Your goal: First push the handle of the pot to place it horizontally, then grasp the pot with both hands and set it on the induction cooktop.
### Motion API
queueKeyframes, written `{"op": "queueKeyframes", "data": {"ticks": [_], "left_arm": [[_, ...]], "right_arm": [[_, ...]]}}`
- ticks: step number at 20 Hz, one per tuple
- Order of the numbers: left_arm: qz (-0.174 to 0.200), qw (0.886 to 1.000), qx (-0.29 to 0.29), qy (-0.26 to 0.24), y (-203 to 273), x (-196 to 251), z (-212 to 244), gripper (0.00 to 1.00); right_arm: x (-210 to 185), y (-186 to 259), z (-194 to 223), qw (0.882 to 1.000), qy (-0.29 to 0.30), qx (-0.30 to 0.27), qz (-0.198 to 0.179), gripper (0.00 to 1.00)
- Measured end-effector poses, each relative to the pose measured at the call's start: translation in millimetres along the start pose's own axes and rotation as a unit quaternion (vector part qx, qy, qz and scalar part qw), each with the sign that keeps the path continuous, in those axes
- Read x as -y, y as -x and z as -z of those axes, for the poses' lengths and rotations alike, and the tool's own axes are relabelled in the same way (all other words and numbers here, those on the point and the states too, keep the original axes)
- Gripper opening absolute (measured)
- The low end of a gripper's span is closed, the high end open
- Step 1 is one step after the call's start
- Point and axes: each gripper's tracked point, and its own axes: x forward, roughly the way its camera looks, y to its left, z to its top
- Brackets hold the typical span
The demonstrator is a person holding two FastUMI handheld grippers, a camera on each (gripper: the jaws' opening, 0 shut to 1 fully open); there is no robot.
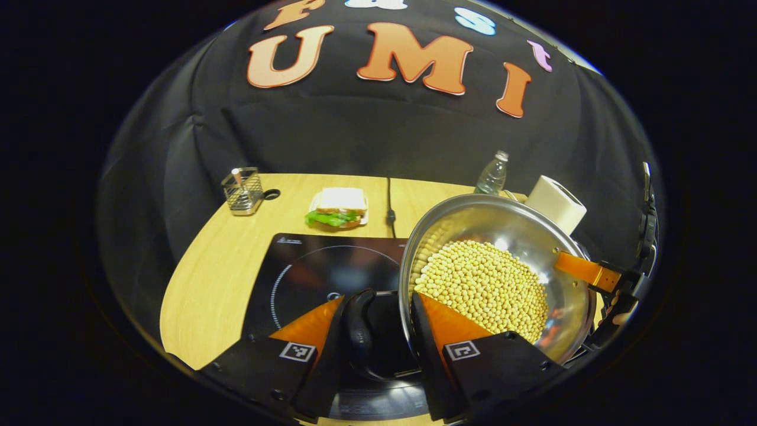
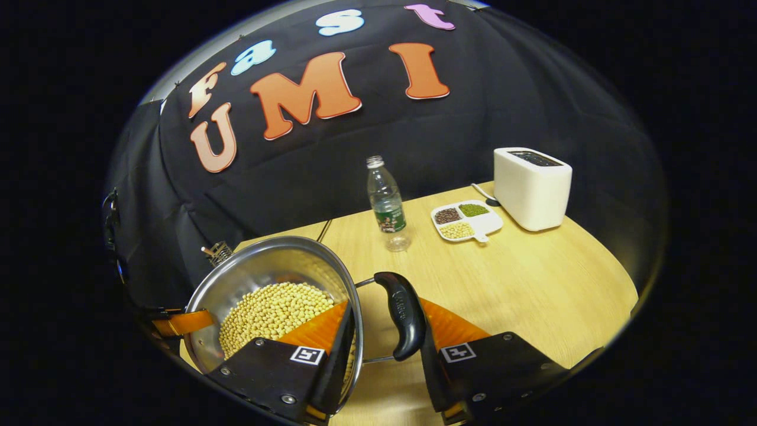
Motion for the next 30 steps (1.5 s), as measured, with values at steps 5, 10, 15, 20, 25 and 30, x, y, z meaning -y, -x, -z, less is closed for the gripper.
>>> {"op": "queueKeyframes", "data": {"ticks": [5,10,15,20,25,30], "left_arm": [[-0.022,1.000,0.006,0.016,11.6,-52.4,-0.4,0.65],[-0.048,0.998,0.003,0.030,14.4,-104.3,3.8,0.65],[-0.064,0.995,-0.036,0.069,5.3,-141.3,20.3,0.64],[-0.073,0.996,-0.001,0.047,6.7,-152.0,3.1,0.65],[-0.073,0.997,0.018,0.035,10.1,-153.8,-7.4,0.64],[-0.073,0.996,0.030,0.036,7.8,-154.0,-5.3,0.65]], "right_arm": [[-47.9,-10.5,7.7,1.000,0.008,-0.008,-0.024,0.57],[-92.3,-27.3,21.1,0.999,0.012,-0.023,-0.044,0.57],[-125.1,-46.3,50.2,0.997,0.019,-0.048,-0.057,0.57],[-138.7,-53.0,54.6,0.997,0.018,-0.039,-0.061,0.53],[-138.7,-55.1,61.5,0.997,0.016,-0.034,-0.061,0.57],[-140.4,-54.8,63.0,0.997,0.017,-0.035,-0.068,0.59]]}}
